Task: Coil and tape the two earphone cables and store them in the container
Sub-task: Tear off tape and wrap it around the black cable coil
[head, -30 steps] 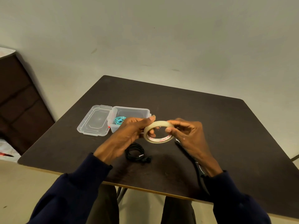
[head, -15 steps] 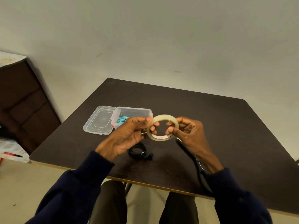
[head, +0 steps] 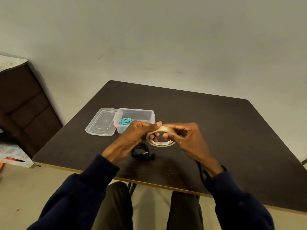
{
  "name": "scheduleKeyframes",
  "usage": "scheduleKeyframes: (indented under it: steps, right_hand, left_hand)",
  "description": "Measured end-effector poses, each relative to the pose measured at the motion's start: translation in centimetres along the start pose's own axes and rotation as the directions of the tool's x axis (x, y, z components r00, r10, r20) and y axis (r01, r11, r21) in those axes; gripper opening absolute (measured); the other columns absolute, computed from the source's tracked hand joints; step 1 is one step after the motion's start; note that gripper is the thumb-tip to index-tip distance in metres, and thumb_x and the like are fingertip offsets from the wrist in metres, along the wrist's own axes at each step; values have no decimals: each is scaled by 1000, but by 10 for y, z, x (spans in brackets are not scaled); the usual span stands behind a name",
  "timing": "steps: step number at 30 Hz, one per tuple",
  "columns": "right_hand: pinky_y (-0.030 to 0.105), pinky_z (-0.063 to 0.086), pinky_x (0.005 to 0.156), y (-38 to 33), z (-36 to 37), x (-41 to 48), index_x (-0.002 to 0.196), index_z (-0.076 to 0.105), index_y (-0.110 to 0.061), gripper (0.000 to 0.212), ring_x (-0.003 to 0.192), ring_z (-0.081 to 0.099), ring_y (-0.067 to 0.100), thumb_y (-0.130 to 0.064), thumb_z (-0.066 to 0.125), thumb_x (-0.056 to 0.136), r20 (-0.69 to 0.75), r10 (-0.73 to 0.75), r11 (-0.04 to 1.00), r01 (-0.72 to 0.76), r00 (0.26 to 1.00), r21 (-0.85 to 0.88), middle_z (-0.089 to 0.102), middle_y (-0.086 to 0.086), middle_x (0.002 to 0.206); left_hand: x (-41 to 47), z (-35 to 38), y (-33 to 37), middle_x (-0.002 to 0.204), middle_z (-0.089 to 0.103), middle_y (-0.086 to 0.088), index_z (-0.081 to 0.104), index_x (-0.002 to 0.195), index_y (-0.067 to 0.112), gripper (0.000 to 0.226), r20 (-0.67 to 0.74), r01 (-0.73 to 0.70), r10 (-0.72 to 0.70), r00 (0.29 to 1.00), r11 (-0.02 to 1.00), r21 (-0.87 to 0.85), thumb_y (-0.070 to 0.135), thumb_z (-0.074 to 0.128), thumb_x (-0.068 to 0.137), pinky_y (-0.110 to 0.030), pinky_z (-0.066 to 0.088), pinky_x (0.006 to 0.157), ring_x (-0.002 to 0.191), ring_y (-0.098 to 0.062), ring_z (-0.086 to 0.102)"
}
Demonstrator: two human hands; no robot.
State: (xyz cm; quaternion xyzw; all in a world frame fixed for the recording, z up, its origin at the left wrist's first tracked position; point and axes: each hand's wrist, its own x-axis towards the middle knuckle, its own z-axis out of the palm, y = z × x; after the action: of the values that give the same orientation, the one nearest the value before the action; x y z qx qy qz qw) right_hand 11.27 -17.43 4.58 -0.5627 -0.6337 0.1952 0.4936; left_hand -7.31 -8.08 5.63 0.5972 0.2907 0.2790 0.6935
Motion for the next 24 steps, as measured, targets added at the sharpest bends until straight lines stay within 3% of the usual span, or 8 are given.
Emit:
scheduleKeyframes:
  steps: [3, 8, 13, 15, 19, 24]
  right_hand:
    - [28, 61, 82, -3, 1, 5, 113, 74, -14, 29, 95, 73, 7, -13, 78, 85, 7, -63, 997, 63, 998, -39, 76, -3, 106]
    - [33, 61, 75, 3, -2, -1, 106, 71, -3, 23, 79, 75, 22, -9, 77, 84, -43, 51, 977, -41, 998, 210, 76, 8, 90]
    - [38, 62, 81, 12, 0, -10, 107, 73, 0, 25, 87, 75, 32, -11, 75, 84, -98, 78, 935, -39, 992, 353, 77, 14, 96]
    - [37, 61, 81, 12, 2, -10, 109, 72, 2, 28, 87, 75, 34, -12, 74, 84, -123, 84, 920, -29, 989, 392, 76, 16, 97]
    - [36, 60, 80, 14, -2, -13, 108, 74, -3, 24, 82, 73, 30, -13, 72, 86, -179, 75, 916, 3, 981, 401, 76, 17, 88]
    - [42, 61, 81, 17, -4, -15, 107, 74, -1, 20, 80, 72, 31, -5, 71, 88, -219, 53, 936, 28, 974, 351, 74, 16, 86]
  left_hand:
    - [4, -3, -3, 86, 70, -22, 76, 80, 3, 39, 15, 1, -2, 1000, 999, 38, 42, 72, 75, -40, 55, 89, 79, -26, 67]
    - [3, -6, -6, 79, 67, -12, 68, 98, -2, 26, 89, 64, -39, 995, 954, -293, 22, 64, 88, -33, 59, 80, 79, -23, 60]
    - [-4, -6, -6, 80, 66, -11, 62, 109, 1, 23, 119, 120, -68, 991, 849, -515, 11, 57, 88, -38, 58, 88, 77, -20, 64]
    - [-5, -7, -9, 80, 68, -11, 63, 106, 2, 22, 145, 123, -53, 988, 834, -538, 9, 61, 86, -40, 54, 93, 72, -18, 69]
    - [-3, -9, -16, 89, 70, -13, 72, 105, 1, 48, 271, 141, 5, 963, 845, -515, 14, 91, 63, -47, 42, 107, 84, -22, 70]
    - [-1, -7, -16, 91, 70, -11, 74, 105, 5, 48, 298, 121, 15, 954, 895, -430, 25, 92, 65, -45, 43, 109, 99, -27, 66]
